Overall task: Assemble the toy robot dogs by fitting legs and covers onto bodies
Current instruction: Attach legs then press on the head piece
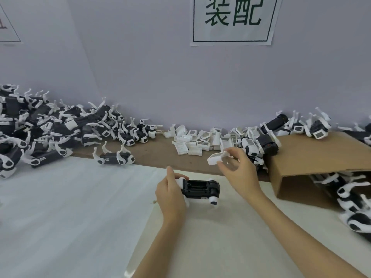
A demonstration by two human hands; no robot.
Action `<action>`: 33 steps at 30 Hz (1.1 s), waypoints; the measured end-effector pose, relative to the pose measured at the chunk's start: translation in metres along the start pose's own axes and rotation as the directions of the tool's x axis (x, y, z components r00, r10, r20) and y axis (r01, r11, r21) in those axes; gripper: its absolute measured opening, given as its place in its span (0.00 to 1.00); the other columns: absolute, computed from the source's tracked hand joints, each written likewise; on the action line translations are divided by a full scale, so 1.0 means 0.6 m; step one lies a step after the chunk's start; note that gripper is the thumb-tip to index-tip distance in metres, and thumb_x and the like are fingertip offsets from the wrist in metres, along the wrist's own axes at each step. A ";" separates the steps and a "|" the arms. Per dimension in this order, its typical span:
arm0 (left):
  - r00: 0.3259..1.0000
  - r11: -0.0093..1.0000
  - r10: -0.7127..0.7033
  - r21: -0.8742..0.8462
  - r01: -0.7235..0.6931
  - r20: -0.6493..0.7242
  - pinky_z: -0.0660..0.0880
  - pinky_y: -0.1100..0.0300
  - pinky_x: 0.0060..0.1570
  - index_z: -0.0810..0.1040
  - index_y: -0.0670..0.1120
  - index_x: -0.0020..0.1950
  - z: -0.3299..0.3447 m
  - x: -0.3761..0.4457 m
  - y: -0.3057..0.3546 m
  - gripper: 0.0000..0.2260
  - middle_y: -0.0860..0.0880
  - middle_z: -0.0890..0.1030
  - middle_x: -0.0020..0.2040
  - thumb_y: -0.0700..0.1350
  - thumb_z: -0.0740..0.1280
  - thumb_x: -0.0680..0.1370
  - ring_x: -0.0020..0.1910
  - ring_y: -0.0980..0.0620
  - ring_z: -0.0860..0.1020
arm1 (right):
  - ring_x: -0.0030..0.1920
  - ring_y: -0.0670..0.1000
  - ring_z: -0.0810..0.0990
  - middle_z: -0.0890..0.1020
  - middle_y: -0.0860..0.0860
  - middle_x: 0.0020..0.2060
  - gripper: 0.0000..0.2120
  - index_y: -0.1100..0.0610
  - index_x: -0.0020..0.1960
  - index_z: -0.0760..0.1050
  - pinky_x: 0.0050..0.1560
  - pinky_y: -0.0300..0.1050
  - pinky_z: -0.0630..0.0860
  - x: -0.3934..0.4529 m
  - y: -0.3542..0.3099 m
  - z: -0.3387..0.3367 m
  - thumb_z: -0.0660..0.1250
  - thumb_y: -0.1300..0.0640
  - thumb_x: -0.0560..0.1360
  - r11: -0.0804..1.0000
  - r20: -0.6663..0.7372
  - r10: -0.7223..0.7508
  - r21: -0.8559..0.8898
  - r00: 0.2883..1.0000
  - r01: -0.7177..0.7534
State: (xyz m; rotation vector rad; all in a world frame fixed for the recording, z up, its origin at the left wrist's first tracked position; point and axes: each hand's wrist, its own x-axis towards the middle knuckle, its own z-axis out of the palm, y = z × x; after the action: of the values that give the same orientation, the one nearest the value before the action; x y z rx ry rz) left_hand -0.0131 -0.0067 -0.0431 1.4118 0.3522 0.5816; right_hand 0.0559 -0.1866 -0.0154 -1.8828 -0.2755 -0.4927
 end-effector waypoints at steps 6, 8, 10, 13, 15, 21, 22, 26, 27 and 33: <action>0.991 0.998 -0.050 0.034 0.046 0.123 0.65 0.61 0.22 0.84 0.50 0.33 0.002 -0.022 0.009 0.33 0.43 0.73 0.23 0.67 0.53 0.85 0.19 0.48 0.70 | 0.55 0.41 0.85 0.86 0.46 0.55 0.16 0.52 0.61 0.78 0.47 0.31 0.78 -0.139 -0.032 -0.095 0.74 0.65 0.76 0.875 -0.046 0.240 0.442 0.970 -0.195; 0.977 0.993 -0.111 0.062 0.101 0.181 0.64 0.62 0.22 0.84 0.48 0.33 0.009 -0.036 0.014 0.36 0.43 0.76 0.27 0.71 0.53 0.84 0.22 0.48 0.70 | 0.55 0.43 0.85 0.87 0.46 0.55 0.16 0.53 0.61 0.78 0.46 0.31 0.78 -0.162 -0.042 -0.110 0.75 0.63 0.76 0.842 -0.016 0.269 0.489 0.963 -0.227; 0.958 0.985 -0.152 0.111 0.128 0.242 0.65 0.62 0.22 0.84 0.47 0.35 0.018 -0.051 0.018 0.37 0.42 0.77 0.29 0.73 0.51 0.83 0.23 0.46 0.70 | 0.55 0.44 0.85 0.87 0.46 0.55 0.14 0.51 0.60 0.78 0.47 0.33 0.77 -0.170 -0.052 -0.117 0.75 0.59 0.76 0.850 0.045 0.258 0.464 0.965 -0.249; 0.927 0.983 -0.155 0.145 0.111 0.343 0.72 0.55 0.29 0.85 0.45 0.40 0.026 -0.069 0.023 0.38 0.41 0.78 0.29 0.74 0.50 0.82 0.28 0.43 0.76 | 0.59 0.45 0.84 0.87 0.46 0.55 0.15 0.48 0.61 0.78 0.54 0.37 0.78 -0.178 -0.063 -0.116 0.75 0.59 0.77 0.922 0.178 0.148 0.330 0.973 -0.201; 0.909 0.985 -0.138 0.147 0.086 0.394 0.73 0.49 0.39 0.85 0.41 0.46 0.027 -0.074 0.025 0.39 0.41 0.79 0.30 0.71 0.50 0.83 0.32 0.41 0.77 | 0.62 0.45 0.82 0.85 0.42 0.57 0.18 0.46 0.64 0.78 0.63 0.39 0.76 -0.183 -0.061 -0.112 0.74 0.60 0.78 0.986 0.263 0.059 0.134 0.963 -0.098; 0.875 0.986 -0.146 0.143 0.089 0.461 0.70 0.57 0.27 0.81 0.35 0.52 0.021 -0.076 0.035 0.37 0.39 0.76 0.26 0.67 0.51 0.85 0.23 0.43 0.74 | 0.67 0.40 0.76 0.81 0.36 0.63 0.19 0.40 0.68 0.78 0.65 0.30 0.69 -0.185 -0.055 -0.115 0.71 0.57 0.81 0.996 0.343 -0.076 -0.026 0.936 0.090; 0.870 0.986 -0.142 0.141 0.085 0.472 0.70 0.57 0.26 0.80 0.35 0.53 0.021 -0.076 0.034 0.36 0.39 0.77 0.26 0.67 0.51 0.86 0.22 0.43 0.74 | 0.70 0.40 0.74 0.79 0.36 0.66 0.19 0.41 0.69 0.77 0.67 0.30 0.67 -0.186 -0.054 -0.114 0.71 0.57 0.81 0.990 0.343 -0.108 -0.052 0.933 0.134; 0.849 0.990 -0.101 0.136 0.034 0.519 0.74 0.54 0.38 0.82 0.38 0.52 0.016 -0.072 0.033 0.31 0.42 0.81 0.34 0.66 0.57 0.84 0.32 0.45 0.78 | 0.73 0.39 0.68 0.74 0.36 0.71 0.19 0.47 0.71 0.77 0.73 0.34 0.63 -0.187 -0.061 -0.112 0.70 0.57 0.81 0.928 0.330 -0.196 -0.242 0.923 0.284; 0.837 0.988 -0.080 0.157 -0.007 0.541 0.74 0.54 0.43 0.83 0.41 0.50 0.013 -0.070 0.033 0.28 0.45 0.82 0.38 0.66 0.60 0.84 0.37 0.47 0.79 | 0.72 0.37 0.68 0.74 0.36 0.71 0.19 0.48 0.71 0.76 0.73 0.34 0.63 -0.188 -0.062 -0.111 0.70 0.58 0.81 0.899 0.340 -0.224 -0.291 0.913 0.329; 0.719 0.970 -0.067 0.213 -0.114 0.692 0.74 0.57 0.51 0.84 0.50 0.46 -0.003 -0.061 0.041 0.13 0.51 0.83 0.44 0.58 0.71 0.80 0.44 0.55 0.80 | 0.59 0.39 0.75 0.77 0.34 0.57 0.10 0.43 0.64 0.71 0.58 0.35 0.70 -0.201 -0.068 -0.103 0.64 0.48 0.83 0.933 0.326 -0.192 -0.231 0.926 0.275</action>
State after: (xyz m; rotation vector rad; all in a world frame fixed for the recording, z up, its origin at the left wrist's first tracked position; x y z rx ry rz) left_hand -0.0482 -0.0251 -0.0229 1.7638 -0.2199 -0.0171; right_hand -0.0804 -0.2241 -0.0186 -2.2101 -0.6724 -0.4208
